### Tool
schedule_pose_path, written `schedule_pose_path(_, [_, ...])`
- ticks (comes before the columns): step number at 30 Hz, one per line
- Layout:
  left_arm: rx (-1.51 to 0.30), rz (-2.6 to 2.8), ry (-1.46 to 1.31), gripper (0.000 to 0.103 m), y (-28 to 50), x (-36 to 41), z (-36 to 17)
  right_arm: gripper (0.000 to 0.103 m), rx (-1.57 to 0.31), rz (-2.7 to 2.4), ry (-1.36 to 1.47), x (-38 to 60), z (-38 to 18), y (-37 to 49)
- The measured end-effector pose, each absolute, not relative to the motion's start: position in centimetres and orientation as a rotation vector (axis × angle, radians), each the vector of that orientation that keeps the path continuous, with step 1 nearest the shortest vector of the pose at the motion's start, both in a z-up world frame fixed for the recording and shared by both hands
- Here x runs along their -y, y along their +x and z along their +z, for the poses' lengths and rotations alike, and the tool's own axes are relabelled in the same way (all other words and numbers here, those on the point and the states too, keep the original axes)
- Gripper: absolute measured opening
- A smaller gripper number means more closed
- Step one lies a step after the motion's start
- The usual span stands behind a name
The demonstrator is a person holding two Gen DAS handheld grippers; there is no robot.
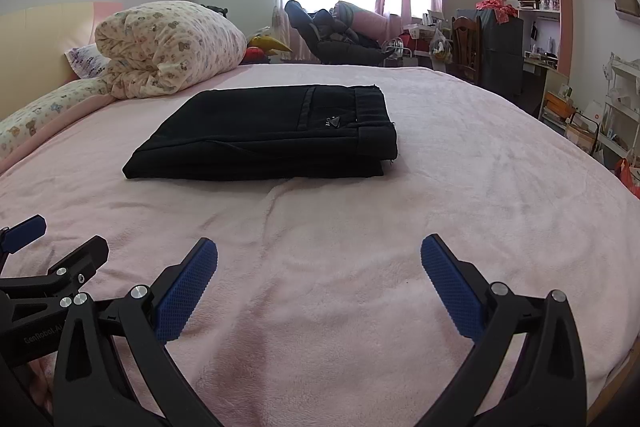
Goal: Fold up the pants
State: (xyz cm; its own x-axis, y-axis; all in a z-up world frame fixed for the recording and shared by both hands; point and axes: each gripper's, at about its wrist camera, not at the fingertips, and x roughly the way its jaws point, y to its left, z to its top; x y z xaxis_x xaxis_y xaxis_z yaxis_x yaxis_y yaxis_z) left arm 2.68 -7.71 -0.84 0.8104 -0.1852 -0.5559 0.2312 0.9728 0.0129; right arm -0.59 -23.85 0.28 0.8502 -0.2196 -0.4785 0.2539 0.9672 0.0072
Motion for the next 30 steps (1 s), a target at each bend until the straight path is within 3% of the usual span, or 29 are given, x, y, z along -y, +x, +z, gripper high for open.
schedule_pose_path(30, [-0.591,-0.221,0.074,0.101,2.78,7.53,-0.98,0.102,-0.496,-0.249,0.07,23.95,0.34,-0.65])
